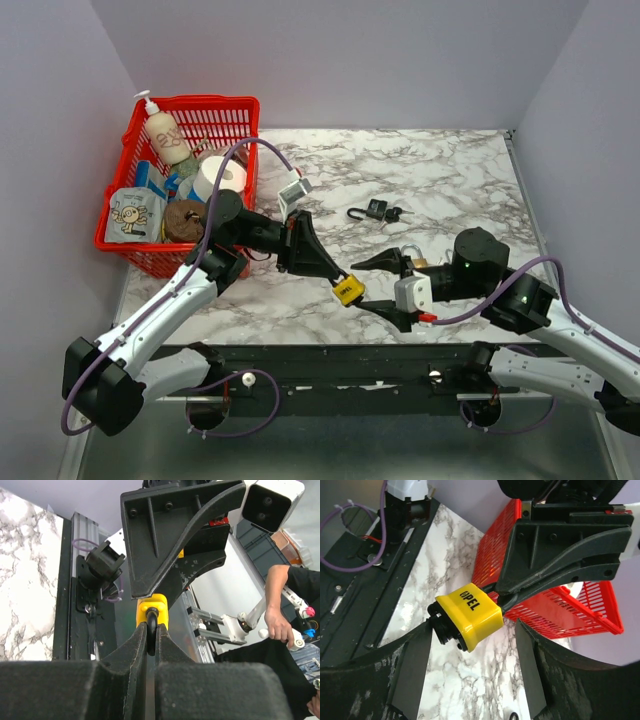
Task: Lock with the key
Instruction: Place the lock at the center of the board.
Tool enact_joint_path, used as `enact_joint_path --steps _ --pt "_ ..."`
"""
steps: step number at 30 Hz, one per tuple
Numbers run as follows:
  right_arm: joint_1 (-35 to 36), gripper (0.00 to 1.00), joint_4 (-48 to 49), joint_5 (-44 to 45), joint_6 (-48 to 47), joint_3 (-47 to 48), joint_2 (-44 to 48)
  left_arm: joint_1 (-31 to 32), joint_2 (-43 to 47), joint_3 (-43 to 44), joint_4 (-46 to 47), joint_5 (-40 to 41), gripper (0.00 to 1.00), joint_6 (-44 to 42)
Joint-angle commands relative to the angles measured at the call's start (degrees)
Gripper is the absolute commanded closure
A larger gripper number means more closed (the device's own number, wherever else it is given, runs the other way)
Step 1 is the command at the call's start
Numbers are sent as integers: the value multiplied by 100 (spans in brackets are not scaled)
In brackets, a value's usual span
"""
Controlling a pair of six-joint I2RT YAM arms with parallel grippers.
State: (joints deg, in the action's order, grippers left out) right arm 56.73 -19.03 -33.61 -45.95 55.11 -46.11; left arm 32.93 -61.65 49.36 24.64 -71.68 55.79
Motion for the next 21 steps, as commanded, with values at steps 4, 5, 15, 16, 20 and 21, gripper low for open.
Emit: enact_joint_path --steps 4,5,15,16,20,21 --pt "40 33 92 -164 -54 175 -30 223 -23 310 -959 -101 100 -806" --pt "40 36 49 -216 -71 184 -39 258 -31 345 -1040 -101 100 -954" --pt "40 42 -145 -410 -98 281 -56 293 -102 443 -1454 -66 100 -1228" --pt "31 42 -145 -427 -107 272 -56 284 -111 460 -1462 -57 100 -1228" --pt "40 52 -171 -480 -133 254 -39 293 -119 460 -1480 -39 100 -1255" --pt "40 58 -180 -506 -133 263 -47 293 -128 460 -1497 -13 100 -1263"
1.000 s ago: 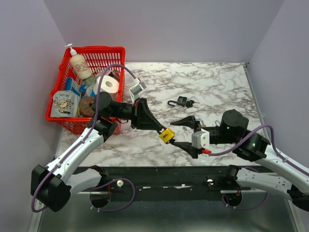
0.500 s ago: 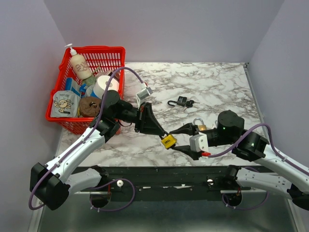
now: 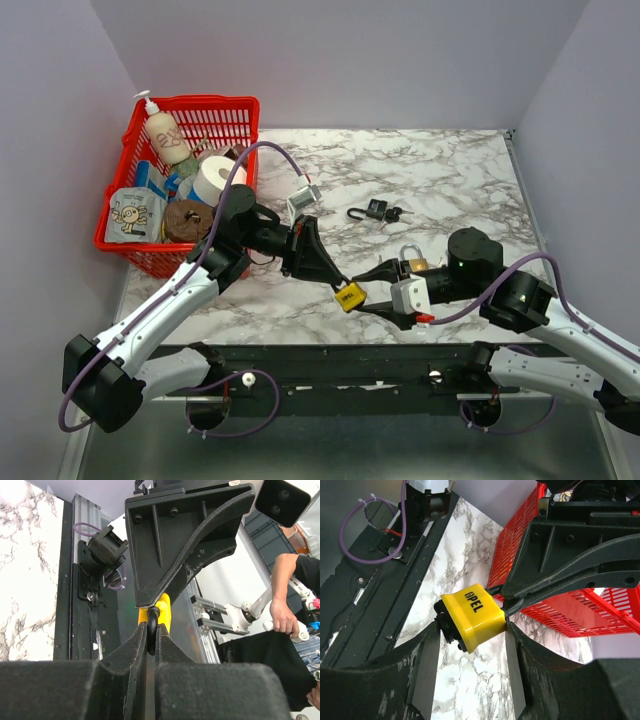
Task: Lock with the key
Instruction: Place the lock at the center of the board.
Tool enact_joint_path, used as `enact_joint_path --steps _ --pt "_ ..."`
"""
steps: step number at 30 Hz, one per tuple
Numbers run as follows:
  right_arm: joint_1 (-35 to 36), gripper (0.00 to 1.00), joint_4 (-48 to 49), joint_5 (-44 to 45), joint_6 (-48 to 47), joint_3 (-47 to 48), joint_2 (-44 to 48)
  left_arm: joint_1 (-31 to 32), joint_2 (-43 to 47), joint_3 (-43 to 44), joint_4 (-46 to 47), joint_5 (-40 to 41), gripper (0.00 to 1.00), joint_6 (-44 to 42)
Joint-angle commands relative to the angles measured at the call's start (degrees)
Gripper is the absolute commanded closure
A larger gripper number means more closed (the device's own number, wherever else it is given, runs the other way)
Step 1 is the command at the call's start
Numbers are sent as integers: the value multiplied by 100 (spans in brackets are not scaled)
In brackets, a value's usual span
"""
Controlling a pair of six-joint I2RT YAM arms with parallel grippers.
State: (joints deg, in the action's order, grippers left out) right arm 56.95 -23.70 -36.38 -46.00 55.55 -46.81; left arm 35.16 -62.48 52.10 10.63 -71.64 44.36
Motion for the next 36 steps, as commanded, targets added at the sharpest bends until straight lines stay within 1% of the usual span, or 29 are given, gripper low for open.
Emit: enact_joint_path --steps 1,2,3,8,9,11,12,13,17,18,20,21,22,23,24,25,26,27,29,30,32,33,34,35,36 --pt "9 61 279 -238 -129 228 22 70 -54 196 -105 -17 100 -129" --pt "18 64 261 -255 -120 228 22 62 -63 204 -105 -8 100 -138" --pt "9 70 244 -308 -129 228 22 70 -63 204 -105 -8 100 -147" --pt "9 82 77 -466 -155 246 14 79 -107 248 -167 -35 100 -191" --pt "18 88 50 -519 -164 255 14 79 -107 257 -184 -35 100 -234" --pt "9 92 -11 -545 -190 272 -4 79 -107 275 -237 -26 100 -261" --pt "9 97 -38 -580 -182 272 -4 79 -107 275 -246 -35 100 -287" --pt "9 99 -55 -598 -190 272 -13 88 -107 275 -281 -26 100 -305" --pt "18 99 -187 -721 -173 299 -48 105 -98 319 -430 -35 100 -445" --pt "18 95 -179 -695 -155 307 -57 105 -98 319 -431 -43 100 -446" --pt "9 80 -161 -599 -33 334 -74 97 -98 301 -361 -61 100 -332" --pt "18 58 -152 -442 38 360 -92 79 -89 292 -308 -52 100 -270" --pt "9 50 -109 -301 177 351 -92 53 -72 240 -168 -44 100 -200" --pt "9 45 22 -108 649 351 -92 -52 -63 214 -106 -26 100 -95" --pt "18 33 50 312 871 360 -118 -122 -45 187 -53 0 100 -42" --pt "18 27 50 551 1073 360 -136 -193 -45 135 8 53 100 2" --pt "9 21 50 823 1510 351 -153 -280 -54 108 35 79 100 64" --pt "1 14 50 1322 1706 343 -153 -429 -54 82 70 123 100 160" --pt "0 8 -2 1685 2084 229 -92 -562 -36 2 88 351 100 178" --pt "0 0 -11 1965 2191 159 -57 -641 -36 -6 1 465 100 65" --pt "-78 0 -46 2126 2523 1 48 -659 -63 37 -306 772 100 -102" --pt "-105 0 -47 2387 2647 -35 66 -659 -71 64 -412 931 100 -181" --pt "-166 0 -38 2538 2779 -62 49 -659 -80 90 -691 1184 100 -330" --pt "-227 0 -3 2670 2989 -70 -21 -659 -89 116 -790 1605 100 -357" --pt "-280 0 41 2976 3087 -71 -56 -651 -133 134 -904 1853 100 -366"
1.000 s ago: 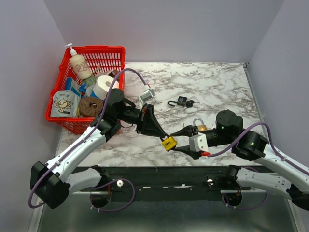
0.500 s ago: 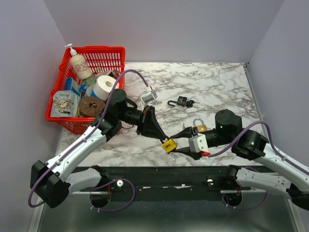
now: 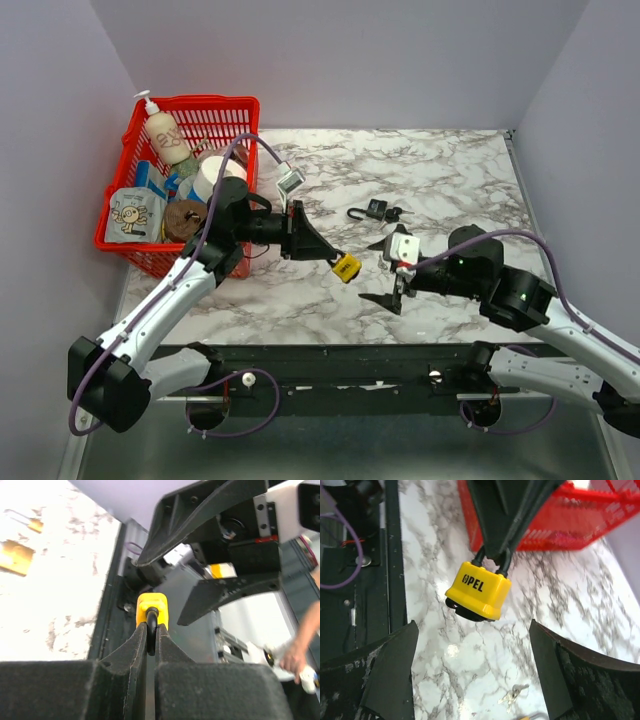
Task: Lock with the key
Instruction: Place the lock at the center of the board.
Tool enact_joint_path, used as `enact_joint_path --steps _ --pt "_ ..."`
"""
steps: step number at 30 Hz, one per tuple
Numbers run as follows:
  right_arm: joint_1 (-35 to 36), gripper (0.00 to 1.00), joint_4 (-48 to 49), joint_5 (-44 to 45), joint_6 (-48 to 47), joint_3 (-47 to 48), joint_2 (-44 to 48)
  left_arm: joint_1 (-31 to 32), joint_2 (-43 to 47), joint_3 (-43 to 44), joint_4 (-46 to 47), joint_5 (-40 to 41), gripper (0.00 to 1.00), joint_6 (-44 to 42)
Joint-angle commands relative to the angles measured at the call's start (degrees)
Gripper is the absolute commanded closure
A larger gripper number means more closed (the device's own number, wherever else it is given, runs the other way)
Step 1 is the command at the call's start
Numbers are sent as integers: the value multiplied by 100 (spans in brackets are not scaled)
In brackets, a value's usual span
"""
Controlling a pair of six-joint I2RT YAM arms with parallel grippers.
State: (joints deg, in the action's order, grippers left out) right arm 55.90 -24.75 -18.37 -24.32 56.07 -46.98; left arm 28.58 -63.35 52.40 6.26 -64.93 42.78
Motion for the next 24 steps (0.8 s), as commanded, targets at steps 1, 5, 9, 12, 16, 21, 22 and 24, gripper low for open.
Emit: enact_joint_path --steps 1,5,9,12,16,21,22,24 --pt "-254 0 190 1308 989 -123 -91 -1 -159 191 -746 1375 100 -166" --pt "-334 0 121 1346 1034 96 -478 34 -300 305 -775 2096 100 264" --pt "-334 0 -12 1090 1078 422 -882 95 -485 578 -1276 2783 100 371" --pt "-343 0 5 1064 1017 527 -1190 104 -599 561 -1207 2731 100 633" --pt "-334 2 58 1037 946 685 -1515 139 -626 447 -1083 2634 100 784" --pt "-334 7 120 1151 727 791 -1866 139 -608 350 -978 2538 100 880" --pt "-334 9 129 1230 692 800 -1911 139 -599 315 -934 2520 100 907" --pt "-334 13 129 1257 622 826 -2060 148 -599 306 -899 2468 100 934"
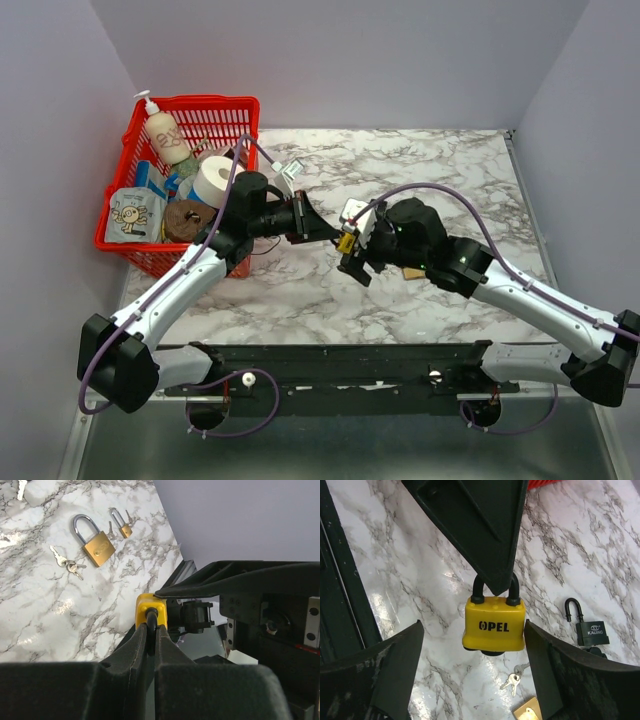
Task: Lock with the key
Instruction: Place the lock at the center of the board.
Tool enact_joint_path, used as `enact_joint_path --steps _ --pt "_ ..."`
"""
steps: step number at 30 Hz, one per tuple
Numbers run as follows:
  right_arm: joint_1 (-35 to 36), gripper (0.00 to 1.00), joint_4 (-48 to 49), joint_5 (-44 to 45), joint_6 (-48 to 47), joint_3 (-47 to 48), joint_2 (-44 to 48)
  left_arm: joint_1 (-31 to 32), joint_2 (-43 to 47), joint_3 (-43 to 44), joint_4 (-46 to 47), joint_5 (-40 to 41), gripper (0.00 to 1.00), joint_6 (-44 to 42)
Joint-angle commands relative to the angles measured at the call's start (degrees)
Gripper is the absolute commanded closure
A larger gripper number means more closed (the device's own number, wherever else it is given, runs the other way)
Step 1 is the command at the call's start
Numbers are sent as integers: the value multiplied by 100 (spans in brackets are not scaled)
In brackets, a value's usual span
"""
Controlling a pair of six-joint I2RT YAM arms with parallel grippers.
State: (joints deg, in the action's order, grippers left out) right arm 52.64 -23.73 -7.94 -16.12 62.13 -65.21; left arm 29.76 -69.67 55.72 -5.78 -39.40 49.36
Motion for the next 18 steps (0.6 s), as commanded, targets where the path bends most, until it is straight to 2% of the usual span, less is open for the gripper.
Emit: enact_joint_path --steps 1,5,8,9,14,15,16,17,18 --pt "-8 14 43 223 -216 247 -264 30 32 -35 314 -86 100 284" --pt "-8 25 122 179 -304 282 -326 30 32 -44 306 -112 100 267" --pt "-8 39 140 153 -339 247 -326 30 32 -53 306 -103 100 249" --pt "-17 47 140 144 -348 238 -317 30 24 -53 297 -95 100 240" --pt "-8 70 140 197 -357 230 -369 30 -11 -53 350 -121 100 276" --pt "-8 82 149 197 -348 230 -370 30 -20 -53 358 -147 100 276" --pt "-8 88 149 171 -339 238 -370 30 -29 -53 411 -191 100 276" --pt "-8 93 149 162 -322 238 -370 21 -47 -62 437 -269 80 276" --pt "-17 99 149 162 -243 221 -361 4 -38 -62 455 -279 64 267"
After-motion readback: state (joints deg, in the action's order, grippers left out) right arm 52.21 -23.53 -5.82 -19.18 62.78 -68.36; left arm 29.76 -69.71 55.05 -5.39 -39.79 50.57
